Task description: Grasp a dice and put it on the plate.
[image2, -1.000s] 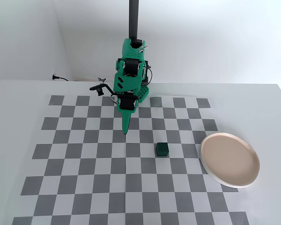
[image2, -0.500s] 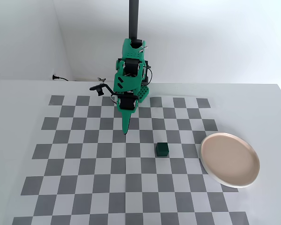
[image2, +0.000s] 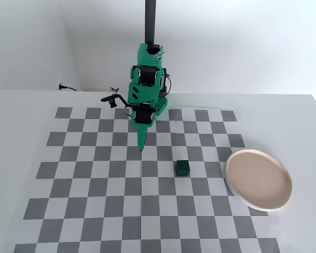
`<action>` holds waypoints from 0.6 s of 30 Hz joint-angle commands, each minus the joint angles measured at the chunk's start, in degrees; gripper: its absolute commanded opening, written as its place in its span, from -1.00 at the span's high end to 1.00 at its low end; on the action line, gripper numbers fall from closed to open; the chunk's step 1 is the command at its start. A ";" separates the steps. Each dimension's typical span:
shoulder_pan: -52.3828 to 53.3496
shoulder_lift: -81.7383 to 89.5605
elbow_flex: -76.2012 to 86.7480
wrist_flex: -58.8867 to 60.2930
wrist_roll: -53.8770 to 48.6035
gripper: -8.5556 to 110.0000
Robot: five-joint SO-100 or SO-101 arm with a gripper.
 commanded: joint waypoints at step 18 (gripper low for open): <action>-30.59 0.62 -0.88 26.81 -58.62 0.88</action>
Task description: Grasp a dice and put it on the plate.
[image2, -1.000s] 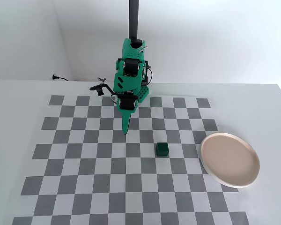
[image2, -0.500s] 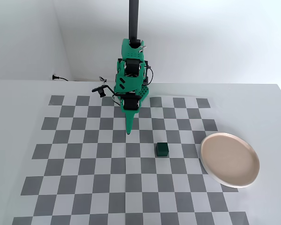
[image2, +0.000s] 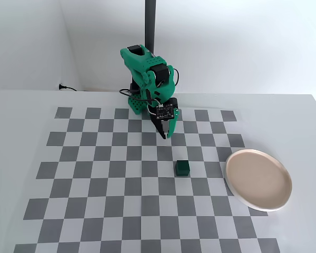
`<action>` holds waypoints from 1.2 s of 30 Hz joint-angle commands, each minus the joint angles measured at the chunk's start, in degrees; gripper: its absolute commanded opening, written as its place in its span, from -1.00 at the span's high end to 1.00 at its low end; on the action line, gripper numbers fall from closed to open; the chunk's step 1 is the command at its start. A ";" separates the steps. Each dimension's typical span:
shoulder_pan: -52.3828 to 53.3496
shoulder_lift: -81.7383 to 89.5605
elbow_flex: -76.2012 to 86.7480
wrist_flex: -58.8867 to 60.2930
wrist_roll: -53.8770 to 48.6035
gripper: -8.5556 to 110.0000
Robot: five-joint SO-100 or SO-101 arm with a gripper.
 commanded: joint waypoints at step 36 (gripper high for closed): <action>28.39 -0.26 -2.37 -29.27 19.16 0.93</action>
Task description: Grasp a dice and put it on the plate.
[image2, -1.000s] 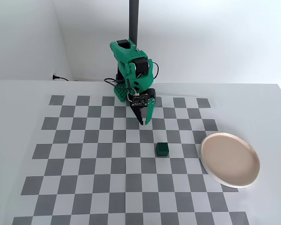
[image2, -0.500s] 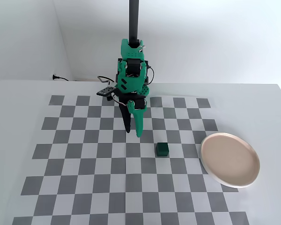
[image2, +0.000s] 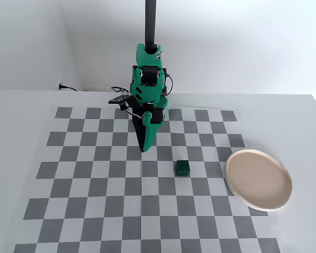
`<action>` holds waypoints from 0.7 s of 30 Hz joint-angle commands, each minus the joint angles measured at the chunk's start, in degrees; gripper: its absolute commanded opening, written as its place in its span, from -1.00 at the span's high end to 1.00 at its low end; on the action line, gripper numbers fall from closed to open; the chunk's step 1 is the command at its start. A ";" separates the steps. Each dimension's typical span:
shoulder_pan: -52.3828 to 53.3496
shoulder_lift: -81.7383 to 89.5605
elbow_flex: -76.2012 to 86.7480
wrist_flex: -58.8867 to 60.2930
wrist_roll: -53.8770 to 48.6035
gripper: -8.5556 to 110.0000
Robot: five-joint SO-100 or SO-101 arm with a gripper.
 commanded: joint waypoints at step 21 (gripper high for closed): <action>-8.70 0.53 -2.11 -9.93 -35.60 0.93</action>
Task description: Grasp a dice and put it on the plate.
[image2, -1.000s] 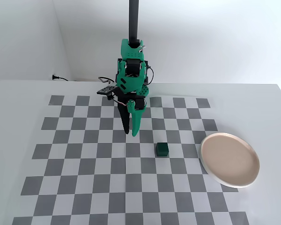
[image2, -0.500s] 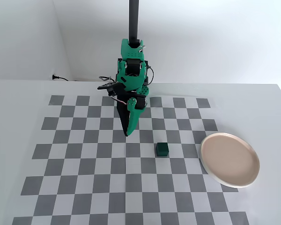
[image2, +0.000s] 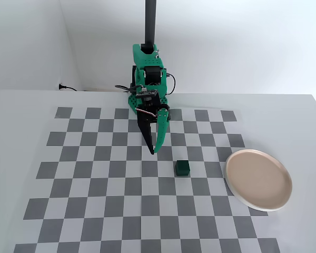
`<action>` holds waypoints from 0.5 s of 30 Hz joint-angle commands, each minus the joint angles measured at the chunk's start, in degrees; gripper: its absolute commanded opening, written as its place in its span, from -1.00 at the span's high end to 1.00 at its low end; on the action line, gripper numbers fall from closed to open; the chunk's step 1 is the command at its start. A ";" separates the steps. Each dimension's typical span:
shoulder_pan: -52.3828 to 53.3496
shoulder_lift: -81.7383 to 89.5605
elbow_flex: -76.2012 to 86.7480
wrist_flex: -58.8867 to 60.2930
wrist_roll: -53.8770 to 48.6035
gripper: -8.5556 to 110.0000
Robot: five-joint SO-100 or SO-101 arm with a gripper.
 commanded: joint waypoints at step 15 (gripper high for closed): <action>-5.89 -14.85 -8.35 -10.90 -16.08 0.59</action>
